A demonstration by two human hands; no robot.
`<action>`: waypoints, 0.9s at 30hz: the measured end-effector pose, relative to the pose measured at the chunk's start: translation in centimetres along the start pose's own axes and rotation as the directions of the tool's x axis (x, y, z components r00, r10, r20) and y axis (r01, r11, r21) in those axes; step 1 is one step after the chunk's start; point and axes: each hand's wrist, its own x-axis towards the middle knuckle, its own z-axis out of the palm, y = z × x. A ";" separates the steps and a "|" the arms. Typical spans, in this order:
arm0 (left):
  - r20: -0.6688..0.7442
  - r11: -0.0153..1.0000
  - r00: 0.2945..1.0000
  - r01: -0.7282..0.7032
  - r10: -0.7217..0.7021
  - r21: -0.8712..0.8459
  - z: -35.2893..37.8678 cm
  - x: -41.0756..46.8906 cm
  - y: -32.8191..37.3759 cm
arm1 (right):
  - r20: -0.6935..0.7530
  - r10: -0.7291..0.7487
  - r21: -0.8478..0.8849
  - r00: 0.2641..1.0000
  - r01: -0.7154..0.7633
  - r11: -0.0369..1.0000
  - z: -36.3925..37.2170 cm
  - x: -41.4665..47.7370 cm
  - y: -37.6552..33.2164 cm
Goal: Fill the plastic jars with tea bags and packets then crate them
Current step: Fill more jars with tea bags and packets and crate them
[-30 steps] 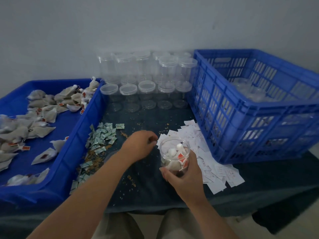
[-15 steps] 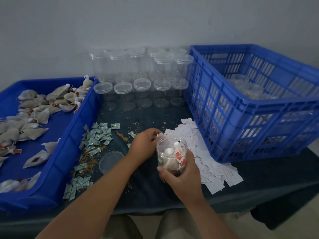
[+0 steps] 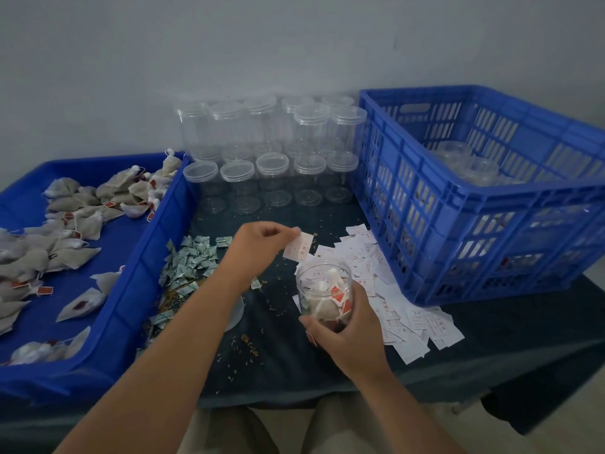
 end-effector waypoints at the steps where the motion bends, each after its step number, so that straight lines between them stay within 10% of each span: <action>1: 0.093 0.997 0.996 0.017 -0.010 -0.075 -0.7 -0.6 0.9 | 0.001 0.000 -0.001 1.000 0.000 1.000 0.0 0.0 -0.1; 6: 0.399 0.990 0.915 -0.105 0.059 0.095 -0.2 -2.8 3.1 | 0.006 -0.054 -0.005 0.999 0.054 0.999 0.0 0.0 -0.9; 10: 0.276 0.914 0.958 -0.174 0.072 0.367 1.7 -3.6 2.1 | 0.021 -0.062 -0.012 0.998 0.062 0.998 -0.2 -0.2 -0.7; 16: 0.043 0.981 0.999 -0.030 0.022 0.190 -2.0 -2.9 0.6 | 0.034 -0.056 -0.019 0.998 0.057 0.998 -0.2 -0.4 -0.4; 22: 0.088 0.451 0.943 0.070 -0.321 0.890 -6.3 -4.7 -6.0 | 0.087 -0.035 -0.004 0.996 0.036 0.999 -0.1 -0.4 -0.1; 27: -0.016 0.600 0.988 0.106 -0.153 0.793 -6.4 -5.2 -6.9 | 0.113 -0.056 -0.044 0.992 0.062 0.997 -0.1 -0.6 -0.3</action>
